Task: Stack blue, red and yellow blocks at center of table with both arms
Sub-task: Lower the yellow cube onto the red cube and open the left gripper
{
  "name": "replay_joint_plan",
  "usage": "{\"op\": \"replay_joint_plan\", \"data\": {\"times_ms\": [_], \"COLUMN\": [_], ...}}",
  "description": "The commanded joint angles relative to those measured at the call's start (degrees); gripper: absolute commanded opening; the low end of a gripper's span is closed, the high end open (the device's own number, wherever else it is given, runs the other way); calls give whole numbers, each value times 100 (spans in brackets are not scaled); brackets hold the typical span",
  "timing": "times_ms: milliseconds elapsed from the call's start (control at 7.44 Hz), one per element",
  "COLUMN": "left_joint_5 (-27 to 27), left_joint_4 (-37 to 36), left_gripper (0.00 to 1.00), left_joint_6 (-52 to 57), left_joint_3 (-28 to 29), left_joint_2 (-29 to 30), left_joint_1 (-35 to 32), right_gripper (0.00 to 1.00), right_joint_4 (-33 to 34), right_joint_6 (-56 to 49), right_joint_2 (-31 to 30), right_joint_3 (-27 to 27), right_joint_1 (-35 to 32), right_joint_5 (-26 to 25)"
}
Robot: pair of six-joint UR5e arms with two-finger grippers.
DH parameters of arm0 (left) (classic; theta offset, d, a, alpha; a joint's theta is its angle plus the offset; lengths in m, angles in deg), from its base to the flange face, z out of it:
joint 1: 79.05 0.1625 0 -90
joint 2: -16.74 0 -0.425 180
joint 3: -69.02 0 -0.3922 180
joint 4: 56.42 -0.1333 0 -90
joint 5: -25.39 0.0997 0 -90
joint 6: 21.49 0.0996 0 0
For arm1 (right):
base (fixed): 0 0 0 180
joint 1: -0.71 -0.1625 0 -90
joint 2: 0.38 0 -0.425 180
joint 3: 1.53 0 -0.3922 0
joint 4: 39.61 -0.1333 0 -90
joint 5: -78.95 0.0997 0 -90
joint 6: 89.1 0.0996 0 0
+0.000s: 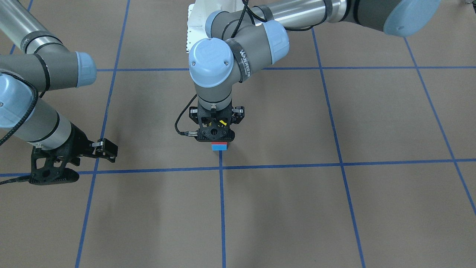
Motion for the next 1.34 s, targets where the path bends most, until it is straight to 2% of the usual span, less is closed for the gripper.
{"op": "replay_joint_plan", "data": {"times_ms": [0, 134, 269, 941, 1209], "left_joint_5": [0, 0, 9, 0, 0], "left_joint_4": [67, 68, 68, 33, -133], "left_gripper": [2, 81, 100, 100, 100], "left_joint_6": [-76, -68, -68, -85, -103], "left_joint_3": [4, -5, -31, -179, -827], "left_joint_2": [3, -14, -23, -24, -206], "left_joint_1": [4, 4, 4, -5, -153], "right_gripper": [99, 99, 99, 99, 99], "right_joint_4": [0, 0, 0, 0, 9], "right_joint_6": [0, 0, 0, 0, -43], "right_joint_2": [-3, -3, -3, 15, -3], "right_joint_3": [-4, -4, -4, -21, -74], "right_joint_1": [0, 0, 0, -44, -184], "right_joint_5": [0, 0, 9, 26, 140]}}
